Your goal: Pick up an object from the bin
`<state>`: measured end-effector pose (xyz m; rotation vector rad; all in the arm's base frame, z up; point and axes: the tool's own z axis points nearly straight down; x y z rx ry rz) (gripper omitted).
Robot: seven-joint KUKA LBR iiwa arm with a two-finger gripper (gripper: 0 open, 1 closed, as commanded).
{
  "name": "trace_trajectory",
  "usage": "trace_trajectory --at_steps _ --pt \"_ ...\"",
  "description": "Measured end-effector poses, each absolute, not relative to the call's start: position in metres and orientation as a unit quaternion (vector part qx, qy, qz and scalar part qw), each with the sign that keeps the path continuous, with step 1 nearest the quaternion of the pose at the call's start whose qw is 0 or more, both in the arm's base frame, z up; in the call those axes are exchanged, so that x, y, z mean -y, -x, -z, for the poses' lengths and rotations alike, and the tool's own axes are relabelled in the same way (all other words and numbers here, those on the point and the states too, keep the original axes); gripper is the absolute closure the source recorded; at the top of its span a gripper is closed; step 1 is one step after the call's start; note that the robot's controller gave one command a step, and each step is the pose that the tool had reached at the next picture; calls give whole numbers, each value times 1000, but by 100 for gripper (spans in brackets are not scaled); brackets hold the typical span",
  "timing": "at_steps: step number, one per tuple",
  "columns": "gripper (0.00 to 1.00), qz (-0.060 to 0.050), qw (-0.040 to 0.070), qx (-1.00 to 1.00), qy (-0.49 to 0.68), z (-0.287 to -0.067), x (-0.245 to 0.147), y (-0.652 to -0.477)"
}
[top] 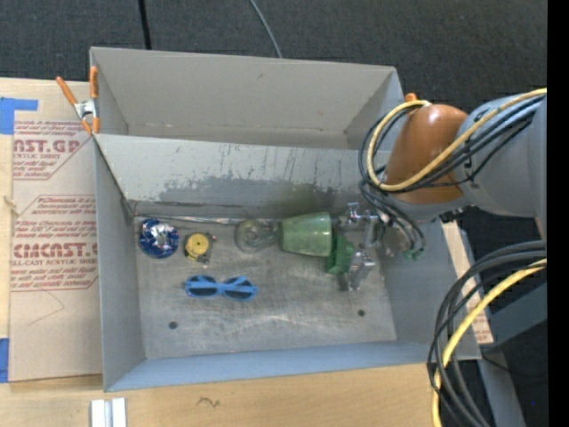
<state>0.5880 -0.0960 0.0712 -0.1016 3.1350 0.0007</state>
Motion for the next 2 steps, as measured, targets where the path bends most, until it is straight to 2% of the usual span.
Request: trace_trajectory --at_steps 1,2 --pt "100 0 3 -1000 30 -73 99 -587" --pt "100 2 5 -995 99 -235 119 -561"
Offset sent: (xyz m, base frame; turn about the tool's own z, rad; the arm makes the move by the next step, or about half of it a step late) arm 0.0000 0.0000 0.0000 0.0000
